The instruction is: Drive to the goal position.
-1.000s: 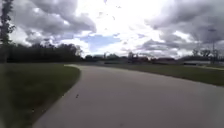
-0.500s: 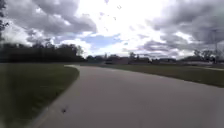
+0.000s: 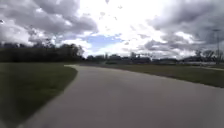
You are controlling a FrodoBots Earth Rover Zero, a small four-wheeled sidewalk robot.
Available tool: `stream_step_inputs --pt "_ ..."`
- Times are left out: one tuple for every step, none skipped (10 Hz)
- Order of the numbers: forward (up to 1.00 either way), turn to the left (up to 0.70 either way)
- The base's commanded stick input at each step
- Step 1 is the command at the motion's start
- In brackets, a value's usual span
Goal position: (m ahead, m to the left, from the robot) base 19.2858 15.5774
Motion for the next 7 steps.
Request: stream_step_inputs --pt "1.00 0.00" --pt "1.00 0.00" --pt "1.00 0.00" --pt "1.00 0.00" --pt "1.00 0.00" --pt "1.00 0.00" --pt "1.00 0.00"
